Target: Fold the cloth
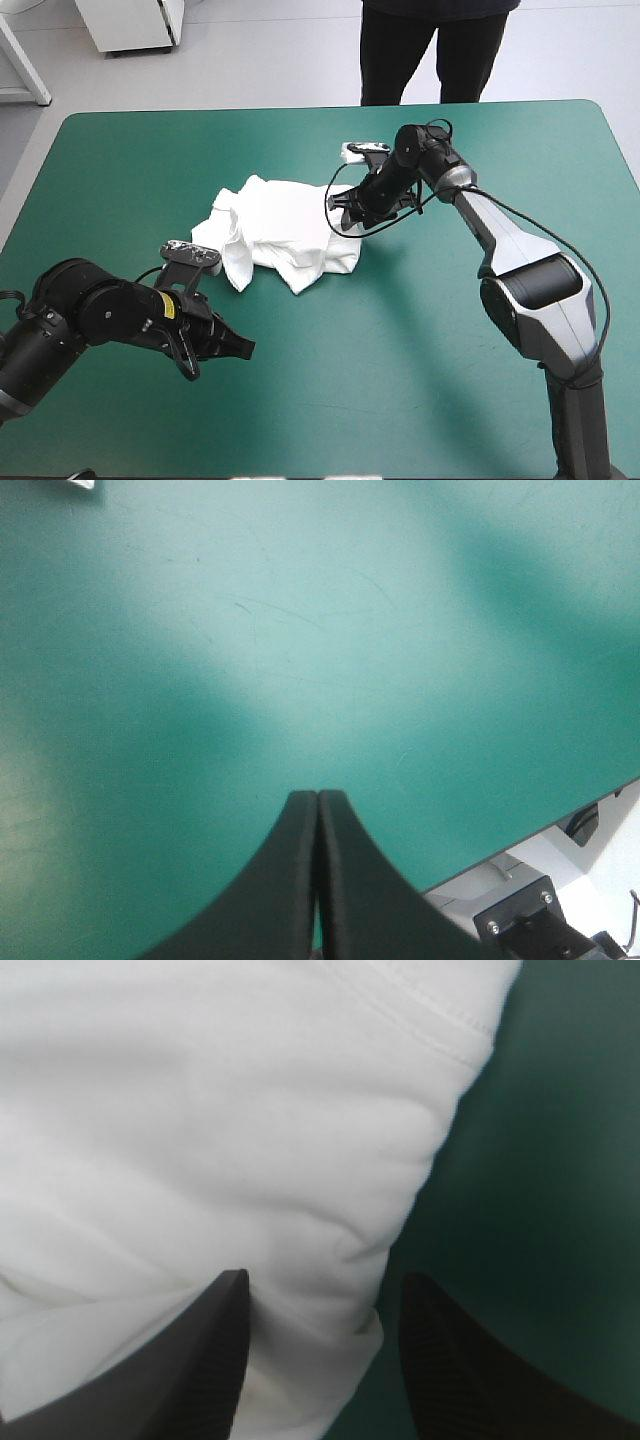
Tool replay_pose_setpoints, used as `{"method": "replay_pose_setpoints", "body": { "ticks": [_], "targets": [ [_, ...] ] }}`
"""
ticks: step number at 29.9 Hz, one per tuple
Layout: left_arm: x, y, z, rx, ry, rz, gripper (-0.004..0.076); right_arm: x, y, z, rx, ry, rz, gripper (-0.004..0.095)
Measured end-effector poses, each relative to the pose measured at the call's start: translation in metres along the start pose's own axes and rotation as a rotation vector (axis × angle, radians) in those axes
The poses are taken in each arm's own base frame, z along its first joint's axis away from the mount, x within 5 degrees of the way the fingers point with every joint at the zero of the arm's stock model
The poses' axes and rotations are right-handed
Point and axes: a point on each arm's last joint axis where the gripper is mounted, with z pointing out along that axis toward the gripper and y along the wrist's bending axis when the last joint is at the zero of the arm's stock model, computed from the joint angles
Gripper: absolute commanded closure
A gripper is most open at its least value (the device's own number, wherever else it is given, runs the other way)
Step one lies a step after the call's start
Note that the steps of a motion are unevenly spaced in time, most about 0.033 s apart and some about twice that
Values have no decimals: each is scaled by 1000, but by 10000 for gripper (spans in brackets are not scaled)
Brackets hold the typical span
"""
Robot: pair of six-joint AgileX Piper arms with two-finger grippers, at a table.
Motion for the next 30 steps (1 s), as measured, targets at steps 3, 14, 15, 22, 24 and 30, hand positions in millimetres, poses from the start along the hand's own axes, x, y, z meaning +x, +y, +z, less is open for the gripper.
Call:
{"method": "replay_pose_setpoints", "body": {
  "ticks": [3, 14, 15, 22, 24, 30],
  "targets": [
    [0, 0, 0, 0, 0, 0, 746, 0, -4, 16, -20, 26, 12, 461],
    [-2, 0, 0, 3, -20, 3, 746, -1, -8, 30, -59, 32, 34, 917],
    [-2, 0, 0, 3, -22, 3, 746, 0, -9, 31, -55, 34, 33, 913],
    [-2, 0, 0, 4, -23, 3, 746, 2, -11, 30, -2, 57, 16, 917],
    [-2, 0, 0, 4, -24, 3, 746, 2, -12, 26, 34, 60, 6, 925],
    [-2, 0, 0, 5, -25, 3, 746, 6, -26, 9, 201, 67, -32, 925]
  ]
}}
